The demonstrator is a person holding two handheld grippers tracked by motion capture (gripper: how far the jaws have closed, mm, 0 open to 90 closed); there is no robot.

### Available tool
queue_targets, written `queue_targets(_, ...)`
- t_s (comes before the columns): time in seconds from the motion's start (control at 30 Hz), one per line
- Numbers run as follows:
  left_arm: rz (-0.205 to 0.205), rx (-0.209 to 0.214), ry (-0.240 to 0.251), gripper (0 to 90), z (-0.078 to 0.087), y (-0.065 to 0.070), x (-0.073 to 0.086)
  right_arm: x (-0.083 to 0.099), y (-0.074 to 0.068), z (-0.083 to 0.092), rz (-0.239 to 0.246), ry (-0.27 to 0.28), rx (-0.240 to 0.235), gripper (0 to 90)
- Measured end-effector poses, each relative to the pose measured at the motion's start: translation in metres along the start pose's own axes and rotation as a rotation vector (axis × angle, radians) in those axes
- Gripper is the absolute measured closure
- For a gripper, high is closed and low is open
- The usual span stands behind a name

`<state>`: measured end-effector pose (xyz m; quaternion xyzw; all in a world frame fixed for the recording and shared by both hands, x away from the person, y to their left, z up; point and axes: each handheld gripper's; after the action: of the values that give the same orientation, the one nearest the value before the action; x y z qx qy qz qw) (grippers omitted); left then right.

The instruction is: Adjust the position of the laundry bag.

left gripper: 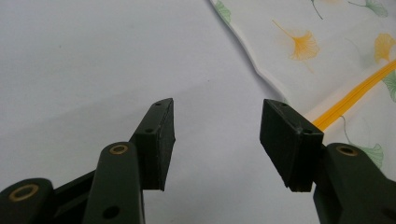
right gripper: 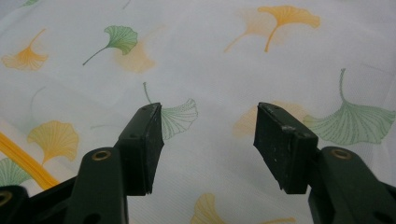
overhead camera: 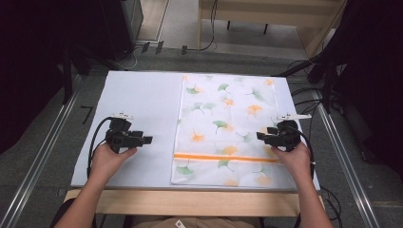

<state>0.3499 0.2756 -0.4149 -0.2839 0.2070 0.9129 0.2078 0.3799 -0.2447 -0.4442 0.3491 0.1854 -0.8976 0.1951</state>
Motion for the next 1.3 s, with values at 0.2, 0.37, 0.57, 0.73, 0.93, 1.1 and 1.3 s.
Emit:
queue_targets(0.2, -0.024, 0.010, -0.009, 45.8, -0.003, 0.002, -0.003, 0.003, 0.002, 0.003, -0.002, 0.000, 0.011, 43.0)
queue_targets(0.37, -0.038, 0.018, -0.018, 45.2, -0.007, 0.006, -0.006, 0.005, 0.002, 0.004, 0.001, -0.011, 0.018, 43.1)
queue_targets(0.57, -0.036, 0.053, -0.023, 47.8, -0.012, 0.009, -0.008, 0.008, 0.004, 0.005, -0.006, -0.012, 0.017, 42.5)
queue_targets(0.73, -0.036, 0.058, -0.030, 47.3, -0.015, 0.011, -0.010, 0.010, 0.005, 0.008, -0.009, -0.008, 0.018, 42.5)
queue_targets(0.93, -0.052, 0.077, -0.038, 44.6, -0.019, 0.016, -0.012, 0.013, 0.007, 0.011, -0.014, -0.013, 0.031, 42.8)
queue_targets(1.1, -0.075, 0.079, -0.052, 42.5, -0.025, 0.022, -0.014, 0.017, 0.011, 0.014, -0.019, -0.017, 0.045, 43.3)
queue_targets(1.3, -0.087, 0.089, -0.047, 42.2, -0.032, 0.028, -0.016, 0.022, 0.014, 0.019, -0.026, -0.025, 0.060, 43.8)
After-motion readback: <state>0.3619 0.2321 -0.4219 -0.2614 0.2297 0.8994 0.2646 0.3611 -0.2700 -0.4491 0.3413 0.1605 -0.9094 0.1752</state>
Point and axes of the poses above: each handheld gripper's, and its own axes: z roughly backward along the jaws, x roughly out of its underside, y roughly to its right
